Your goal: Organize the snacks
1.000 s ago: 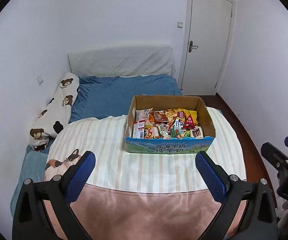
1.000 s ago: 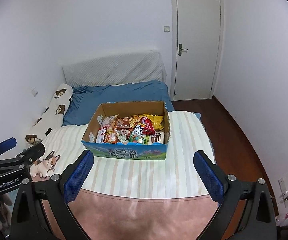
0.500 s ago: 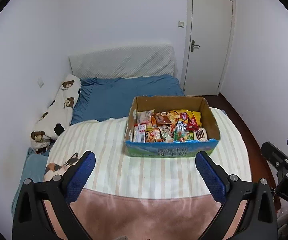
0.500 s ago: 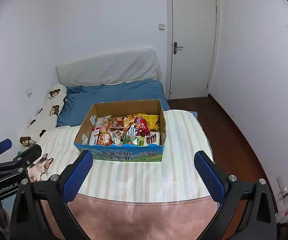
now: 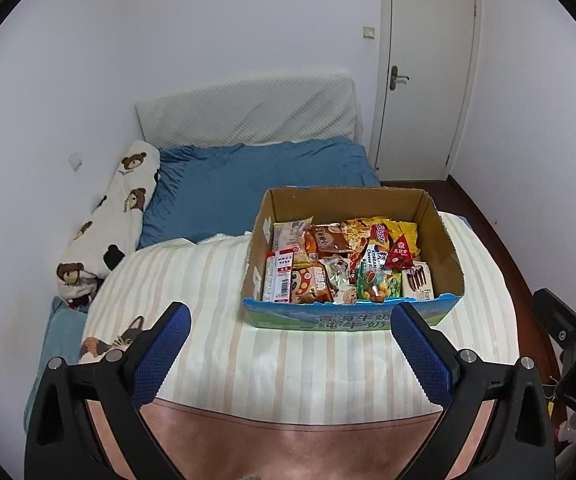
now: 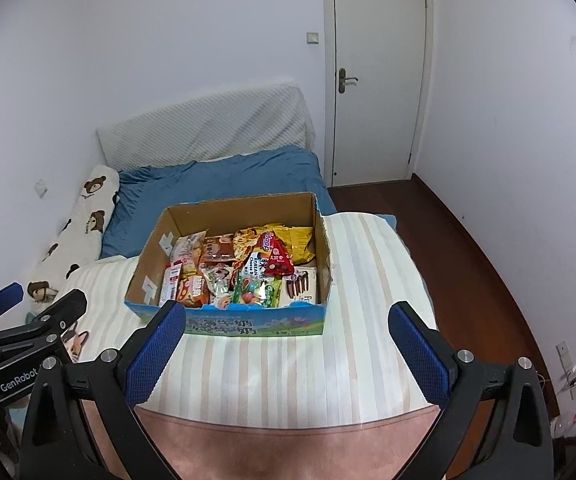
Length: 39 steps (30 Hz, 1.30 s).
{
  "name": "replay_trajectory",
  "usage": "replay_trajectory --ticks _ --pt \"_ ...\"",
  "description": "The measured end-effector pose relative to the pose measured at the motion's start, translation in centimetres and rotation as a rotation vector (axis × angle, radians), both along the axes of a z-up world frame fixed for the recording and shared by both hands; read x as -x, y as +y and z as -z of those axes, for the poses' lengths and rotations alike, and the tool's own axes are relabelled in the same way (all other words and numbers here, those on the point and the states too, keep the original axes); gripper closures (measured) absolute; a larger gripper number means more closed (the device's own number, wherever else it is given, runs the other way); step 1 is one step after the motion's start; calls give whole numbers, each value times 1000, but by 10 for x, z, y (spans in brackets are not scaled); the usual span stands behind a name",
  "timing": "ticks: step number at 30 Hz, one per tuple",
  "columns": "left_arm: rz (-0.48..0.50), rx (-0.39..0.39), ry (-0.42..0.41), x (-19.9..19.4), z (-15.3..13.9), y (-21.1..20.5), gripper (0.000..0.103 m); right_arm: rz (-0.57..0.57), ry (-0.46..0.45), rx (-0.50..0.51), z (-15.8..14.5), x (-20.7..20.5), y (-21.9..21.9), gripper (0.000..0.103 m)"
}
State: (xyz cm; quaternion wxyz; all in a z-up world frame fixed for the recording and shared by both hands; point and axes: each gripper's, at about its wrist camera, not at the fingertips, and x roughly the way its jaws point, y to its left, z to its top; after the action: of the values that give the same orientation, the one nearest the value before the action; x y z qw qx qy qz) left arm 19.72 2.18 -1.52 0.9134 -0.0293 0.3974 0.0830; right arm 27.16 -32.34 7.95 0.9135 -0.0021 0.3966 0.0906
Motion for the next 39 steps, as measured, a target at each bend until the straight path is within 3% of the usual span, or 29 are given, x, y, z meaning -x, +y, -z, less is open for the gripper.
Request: replay_trajectory --ticks 11,19,39 --pt "20 31 114 -52 29 1 0 12 55 36 25 -55 17 0" --pt "43 40 163 -72 41 -3 0 18 101 55 40 -70 20 0" --pt "57 37 158 -72 37 -5 0 38 116 53 43 -64 12 0"
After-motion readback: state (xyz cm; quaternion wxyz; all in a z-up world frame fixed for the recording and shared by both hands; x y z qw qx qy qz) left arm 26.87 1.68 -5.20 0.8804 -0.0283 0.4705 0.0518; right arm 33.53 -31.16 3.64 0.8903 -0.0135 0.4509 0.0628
